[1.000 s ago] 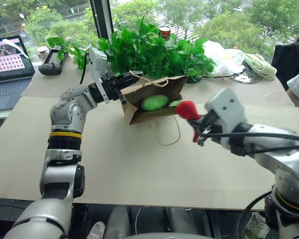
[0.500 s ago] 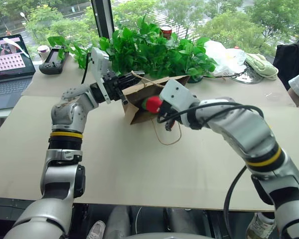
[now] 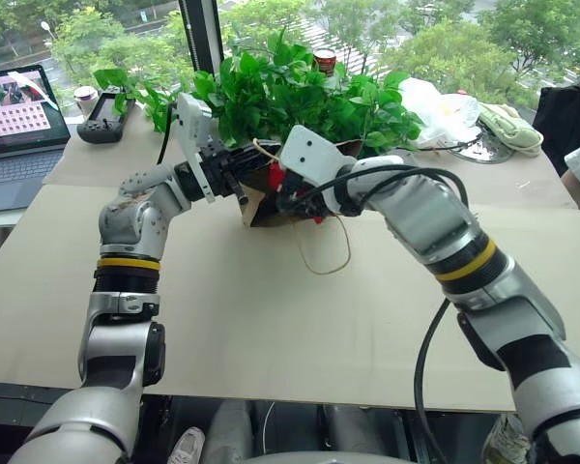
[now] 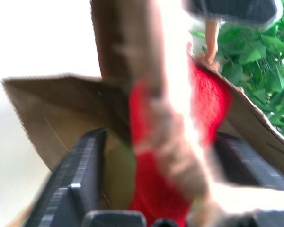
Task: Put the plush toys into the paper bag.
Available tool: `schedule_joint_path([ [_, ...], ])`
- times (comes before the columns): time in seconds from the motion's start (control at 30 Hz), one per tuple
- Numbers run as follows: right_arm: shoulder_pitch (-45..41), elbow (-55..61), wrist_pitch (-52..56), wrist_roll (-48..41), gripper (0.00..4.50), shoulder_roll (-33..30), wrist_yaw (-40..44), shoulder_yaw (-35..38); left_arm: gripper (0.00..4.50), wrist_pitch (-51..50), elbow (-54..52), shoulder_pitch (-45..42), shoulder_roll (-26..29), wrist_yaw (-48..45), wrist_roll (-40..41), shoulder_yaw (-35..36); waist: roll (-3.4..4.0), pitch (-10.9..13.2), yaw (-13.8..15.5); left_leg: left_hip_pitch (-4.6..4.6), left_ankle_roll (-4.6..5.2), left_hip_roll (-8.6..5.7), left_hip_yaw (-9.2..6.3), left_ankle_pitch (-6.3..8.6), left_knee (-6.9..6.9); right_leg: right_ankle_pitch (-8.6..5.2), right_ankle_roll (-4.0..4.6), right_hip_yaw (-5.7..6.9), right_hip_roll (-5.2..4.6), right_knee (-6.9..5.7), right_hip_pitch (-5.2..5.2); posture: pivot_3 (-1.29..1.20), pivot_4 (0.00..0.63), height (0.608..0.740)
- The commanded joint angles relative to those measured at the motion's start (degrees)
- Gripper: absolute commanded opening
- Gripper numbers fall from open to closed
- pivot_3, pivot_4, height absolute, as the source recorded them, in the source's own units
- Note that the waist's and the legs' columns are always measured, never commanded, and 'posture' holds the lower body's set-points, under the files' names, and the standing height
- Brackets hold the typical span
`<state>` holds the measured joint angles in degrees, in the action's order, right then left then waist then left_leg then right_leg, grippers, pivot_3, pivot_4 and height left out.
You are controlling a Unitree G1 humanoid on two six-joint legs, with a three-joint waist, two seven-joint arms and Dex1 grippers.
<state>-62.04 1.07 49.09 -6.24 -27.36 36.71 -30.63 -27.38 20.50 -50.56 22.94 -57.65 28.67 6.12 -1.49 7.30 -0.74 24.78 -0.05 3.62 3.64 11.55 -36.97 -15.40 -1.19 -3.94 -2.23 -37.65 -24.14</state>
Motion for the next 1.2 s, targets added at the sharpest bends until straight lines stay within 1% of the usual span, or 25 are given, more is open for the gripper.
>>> schedule_joint_path([
  [0.03,0.8,4.3,1.9,0.5,4.04,-1.5,0.9,4.2,0.00,-0.2,-2.6,-0.1,0.8,-0.3,0.9,0.6,0.00,0.0,0.0,0.00,0.00,0.00,0.00,0.00,0.00,0.00,0.00,0.00,0.00,0.00,0.00,0.00,0.150,0.713],
  [0.2,2.9,8.8,4.8,0.8,4.04,-4.3,1.8,6.5,0.00,-0.2,-2.4,-0.4,0.7,-0.3,0.9,0.7,0.01,0.0,0.0,0.00,0.00,0.00,0.00,0.00,0.00,0.00,0.00,0.00,0.00,0.00,0.00,0.00,0.150,0.713],
  [0.4,6.0,17.1,10.5,-1.6,4.04,-7.2,2.9,11.1,0.00,-0.1,-1.9,-0.8,0.7,-0.2,0.9,0.7,0.01,0.0,0.0,0.00,0.00,0.00,0.00,0.00,0.01,0.00,0.00,0.00,0.01,0.00,-0.01,0.00,0.150,0.713],
  [0.53,9.7,25.2,17.0,-6.2,4.04,-7.4,3.5,16.2,0.00,-0.2,-2.0,-0.9,0.7,-0.1,1.0,0.6,0.01,0.0,0.0,-0.02,0.00,0.01,-0.02,0.00,0.01,0.00,0.00,0.01,0.01,-0.01,0.01,0.00,0.150,0.713],
  [0.67,15.3,33.6,26.1,-11.3,4.04,-0.6,0.3,19.3,0.00,0.0,-1.1,-1.5,0.6,0.0,0.9,0.6,0.00,0.0,-0.1,-0.04,0.00,0.00,-0.03,0.00,0.01,0.00,0.00,0.01,0.01,-0.02,0.03,0.00,0.150,0.713],
  [0.8,17.3,35.9,31.3,-12.9,4.04,5.4,-3.5,21.0,0.00,-0.1,-1.1,-1.1,0.3,-0.2,0.9,0.2,0.00,0.0,-0.1,-0.05,-0.01,0.00,-0.04,-0.01,-0.03,0.00,0.00,0.00,0.02,-0.12,0.01,0.00,0.150,0.713],
  [1.03,19.7,36.4,36.1,-14.1,4.04,8.2,-7.9,19.8,0.00,-0.2,-0.9,-1.2,0.0,-0.3,0.9,0.0,0.00,0.0,0.0,-0.05,-0.03,-0.02,-0.04,-0.02,-0.07,0.00,0.00,0.00,0.01,-0.10,0.04,0.00,0.150,0.713],
  [1.2,21.6,35.0,35.9,-12.8,4.04,6.9,-11.0,16.5,0.00,-0.3,-0.5,-1.6,0.0,-0.4,0.9,0.0,0.01,0.0,-0.1,-0.05,-0.03,-0.01,-0.04,-0.02,-0.04,0.00,0.00,0.00,0.01,-0.08,0.01,0.00,0.150,0.713],
])
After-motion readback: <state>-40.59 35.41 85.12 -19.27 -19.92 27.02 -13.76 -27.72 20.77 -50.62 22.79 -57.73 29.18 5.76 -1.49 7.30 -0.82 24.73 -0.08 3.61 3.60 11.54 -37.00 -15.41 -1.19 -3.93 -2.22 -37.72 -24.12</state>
